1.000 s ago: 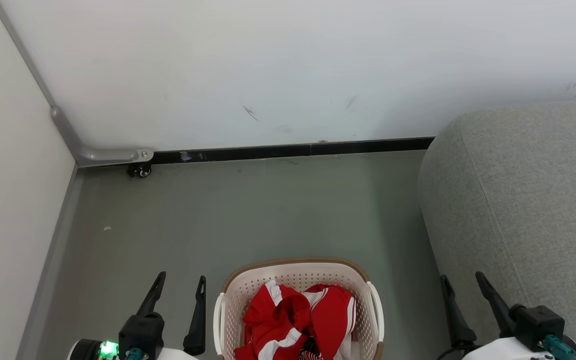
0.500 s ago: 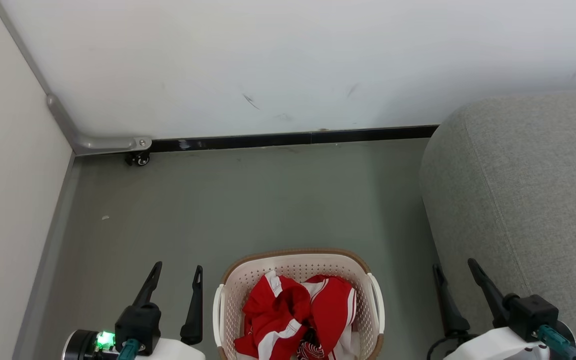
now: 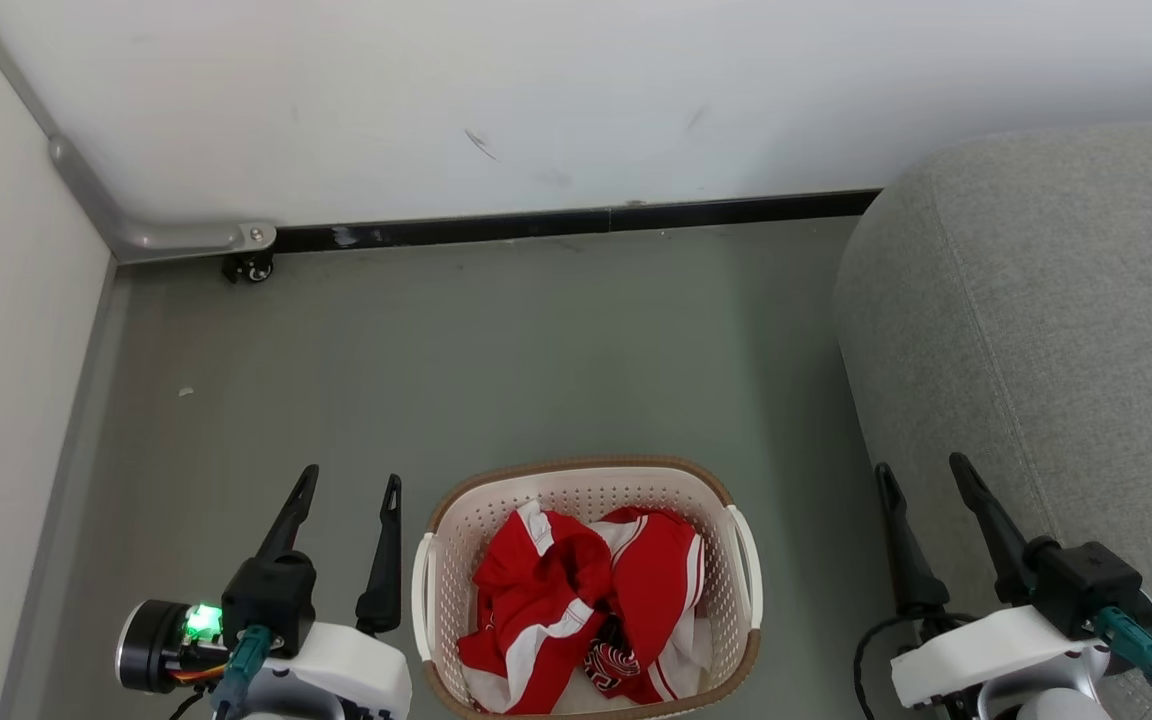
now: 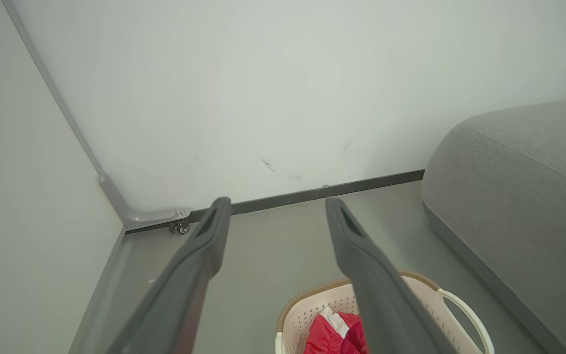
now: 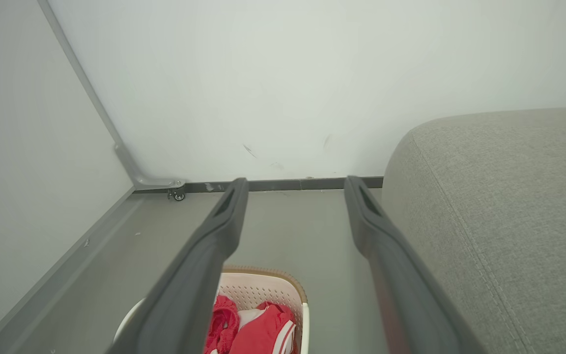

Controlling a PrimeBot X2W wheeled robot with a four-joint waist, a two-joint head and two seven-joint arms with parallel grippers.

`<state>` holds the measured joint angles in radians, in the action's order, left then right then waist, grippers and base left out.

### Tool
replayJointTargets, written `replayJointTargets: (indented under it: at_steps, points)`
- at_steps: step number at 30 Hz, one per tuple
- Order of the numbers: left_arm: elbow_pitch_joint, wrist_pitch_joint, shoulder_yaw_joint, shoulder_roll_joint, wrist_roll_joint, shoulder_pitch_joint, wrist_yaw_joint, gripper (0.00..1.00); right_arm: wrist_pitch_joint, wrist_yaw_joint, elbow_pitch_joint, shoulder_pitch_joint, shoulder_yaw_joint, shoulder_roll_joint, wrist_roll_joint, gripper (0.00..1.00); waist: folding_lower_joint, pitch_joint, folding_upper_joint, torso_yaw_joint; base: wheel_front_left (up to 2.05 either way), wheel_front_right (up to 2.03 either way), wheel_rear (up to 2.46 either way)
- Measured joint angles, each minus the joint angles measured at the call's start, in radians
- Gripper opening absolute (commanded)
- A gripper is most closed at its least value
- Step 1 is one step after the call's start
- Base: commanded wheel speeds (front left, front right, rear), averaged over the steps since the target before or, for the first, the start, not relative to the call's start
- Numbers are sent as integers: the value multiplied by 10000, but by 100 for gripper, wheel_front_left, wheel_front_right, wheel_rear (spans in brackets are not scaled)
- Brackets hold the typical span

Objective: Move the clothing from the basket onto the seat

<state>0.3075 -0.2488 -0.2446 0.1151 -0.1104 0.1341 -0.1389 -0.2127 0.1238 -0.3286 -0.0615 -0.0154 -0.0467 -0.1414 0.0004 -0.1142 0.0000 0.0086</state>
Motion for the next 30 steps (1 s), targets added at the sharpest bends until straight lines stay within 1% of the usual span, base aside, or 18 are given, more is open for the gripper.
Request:
replayJointTargets:
  at_steps: [8,13,17,20,22,30]
  points:
    - [322,-38,-318,75,197,446,368,100,-33,0,265,-87,194,0,2,100,0,-634,0,-133,0,0,0]
    - [593,-38,-466,61,267,812,512,100,-77,0,552,-370,642,-4,29,100,0,-1107,0,-225,0,0,0]
    - [892,-38,-583,-8,326,1105,527,100,-157,0,805,-564,924,-29,31,100,0,-1521,0,-308,0,0,0]
    - [1053,-38,-627,-50,326,1335,619,100,-161,0,1007,-717,974,-29,52,100,-1,-1841,0,-376,0,0,0]
    - [1216,-38,-792,-77,378,1556,788,100,-163,0,1097,-845,976,-25,58,100,0,-2156,0,-449,0,0,0]
    - [1737,-38,-1124,-217,690,1900,911,100,-259,2,1429,-1097,878,-21,58,100,-1,-2953,0,-661,0,0,0]
